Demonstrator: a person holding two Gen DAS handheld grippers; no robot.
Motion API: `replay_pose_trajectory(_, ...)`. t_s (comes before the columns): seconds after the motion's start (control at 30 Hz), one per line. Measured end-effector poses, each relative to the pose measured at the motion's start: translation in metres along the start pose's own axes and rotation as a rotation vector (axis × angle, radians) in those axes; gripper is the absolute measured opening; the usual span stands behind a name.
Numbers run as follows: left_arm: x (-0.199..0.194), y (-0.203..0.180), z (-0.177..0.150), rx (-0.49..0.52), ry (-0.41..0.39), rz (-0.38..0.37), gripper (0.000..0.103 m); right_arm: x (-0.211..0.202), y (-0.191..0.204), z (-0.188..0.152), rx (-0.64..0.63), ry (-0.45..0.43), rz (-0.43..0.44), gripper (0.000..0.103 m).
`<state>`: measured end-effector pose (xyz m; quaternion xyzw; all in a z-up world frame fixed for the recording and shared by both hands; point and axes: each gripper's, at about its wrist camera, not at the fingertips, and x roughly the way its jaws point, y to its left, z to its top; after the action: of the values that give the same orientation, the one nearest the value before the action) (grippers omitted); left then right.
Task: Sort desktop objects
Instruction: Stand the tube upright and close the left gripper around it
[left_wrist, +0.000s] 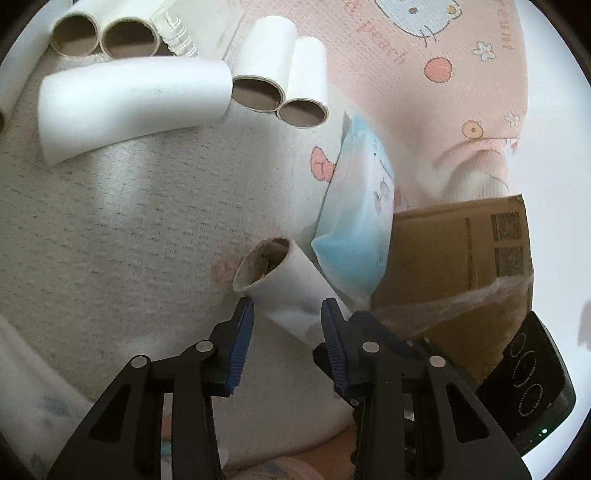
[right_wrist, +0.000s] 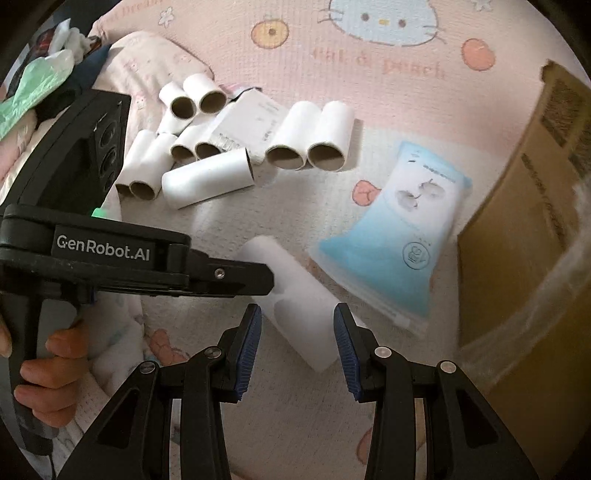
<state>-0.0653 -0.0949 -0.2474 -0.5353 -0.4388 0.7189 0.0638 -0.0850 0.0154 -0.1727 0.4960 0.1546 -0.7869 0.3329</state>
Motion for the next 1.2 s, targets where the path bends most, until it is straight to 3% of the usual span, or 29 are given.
replay_pose_trajectory(0.1, 0.012, 0.003, 0.008, -0.04, 0.004, -0.023, 0.042, 0.006, -0.002, 0.004, -0.009, 0.008, -0.018, 0.037)
replay_pose_trajectory(0.33, 0.006, 0.003, 0.016, -0.054, -0.054, -0.055, 0.042, 0.014, -0.005, 0.012, 0.033, 0.049, 0.051, 0.037)
replay_pose_trajectory(0.47, 0.01, 0.007, 0.02, -0.071, -0.049, -0.049, 0.042, 0.029, 0.0, 0.012, 0.061, 0.106, 0.107, 0.038)
replay_pose_trajectory(0.6, 0.015, 0.013, 0.023, -0.108, -0.026, -0.08, 0.042, 0.03, 0.0, 0.012, 0.091, 0.096, 0.11, 0.038)
replay_pose_trajectory(0.9, 0.017, 0.009, 0.024, -0.086, -0.048, -0.072, 0.042, 0.035, -0.003, 0.02, 0.133, 0.135, 0.106, 0.038)
replay_pose_trajectory(1.1, 0.028, 0.008, 0.024, -0.108, -0.014, -0.088, 0.046, 0.048, -0.01, 0.028, 0.173, 0.198, 0.12, 0.04)
replay_pose_trajectory(1.2, 0.027, 0.002, 0.022, -0.069, -0.022, -0.064, 0.046, 0.052, -0.007, 0.03, 0.147, 0.205, 0.103, 0.04)
